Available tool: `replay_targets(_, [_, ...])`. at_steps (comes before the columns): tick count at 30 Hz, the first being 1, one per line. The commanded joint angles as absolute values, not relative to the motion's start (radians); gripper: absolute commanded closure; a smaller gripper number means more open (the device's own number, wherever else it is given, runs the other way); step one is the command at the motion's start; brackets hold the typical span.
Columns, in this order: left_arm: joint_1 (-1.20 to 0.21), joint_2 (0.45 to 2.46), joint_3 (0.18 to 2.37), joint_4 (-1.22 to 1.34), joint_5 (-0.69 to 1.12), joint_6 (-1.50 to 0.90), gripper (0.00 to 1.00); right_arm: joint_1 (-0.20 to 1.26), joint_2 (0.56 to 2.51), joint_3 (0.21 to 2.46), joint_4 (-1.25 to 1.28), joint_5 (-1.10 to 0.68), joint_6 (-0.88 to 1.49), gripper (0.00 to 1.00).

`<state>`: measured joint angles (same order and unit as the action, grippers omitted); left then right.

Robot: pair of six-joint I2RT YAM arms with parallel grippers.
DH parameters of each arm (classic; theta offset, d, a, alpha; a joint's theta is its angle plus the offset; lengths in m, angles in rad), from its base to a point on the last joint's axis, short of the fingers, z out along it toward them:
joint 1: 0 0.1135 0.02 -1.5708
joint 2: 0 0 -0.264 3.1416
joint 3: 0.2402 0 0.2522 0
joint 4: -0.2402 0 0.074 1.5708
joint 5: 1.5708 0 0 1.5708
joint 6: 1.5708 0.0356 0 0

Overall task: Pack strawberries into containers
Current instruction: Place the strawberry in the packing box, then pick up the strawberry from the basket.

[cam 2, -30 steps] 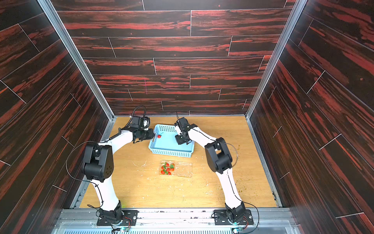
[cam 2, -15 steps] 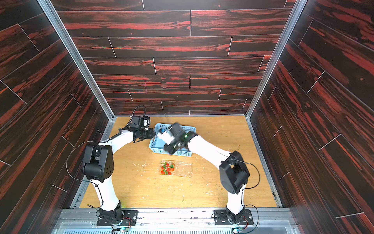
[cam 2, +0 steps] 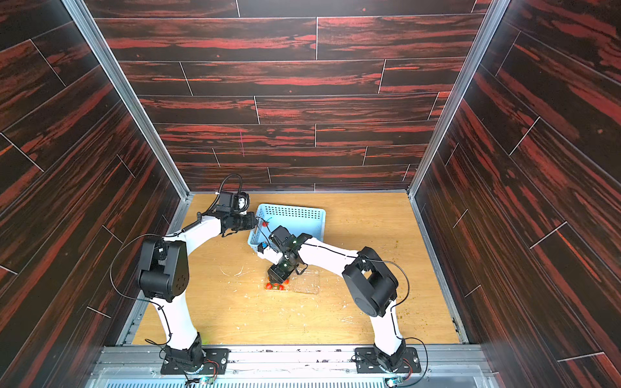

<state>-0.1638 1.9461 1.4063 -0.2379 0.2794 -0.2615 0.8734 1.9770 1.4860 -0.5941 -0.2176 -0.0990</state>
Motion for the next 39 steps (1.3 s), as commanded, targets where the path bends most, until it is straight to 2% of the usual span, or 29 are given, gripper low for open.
replay_targets(1, [-0.167,1.945,1.430,-0.232,0.301,-0.263,0.85,0.826,1.960,1.564,-0.593,-0.211,-0.117,0.46])
replay_targets(6, [-0.167,1.936,1.430,-0.236,0.301,-0.261,0.85,0.727,2.025,1.709,-0.510,-0.172,-0.097,0.45])
replay_targets(16, [-0.167,1.908,1.414,-0.243,0.315,-0.273,0.85,0.636,2.490,2.278,-0.563,-0.124,0.006,0.45])
replay_targets(23, [-0.167,1.899,1.396,-0.238,0.324,-0.283,0.85,0.629,2.610,2.386,-0.498,-0.222,0.129,0.45])
replay_targets(31, [-0.167,1.891,1.384,-0.238,0.327,-0.282,0.85,0.611,2.644,2.364,-0.383,-0.294,0.275,0.44])
replay_targets(39, [-0.167,1.878,1.384,-0.252,0.321,-0.273,0.85,0.598,2.696,2.402,-0.386,-0.317,0.332,0.45])
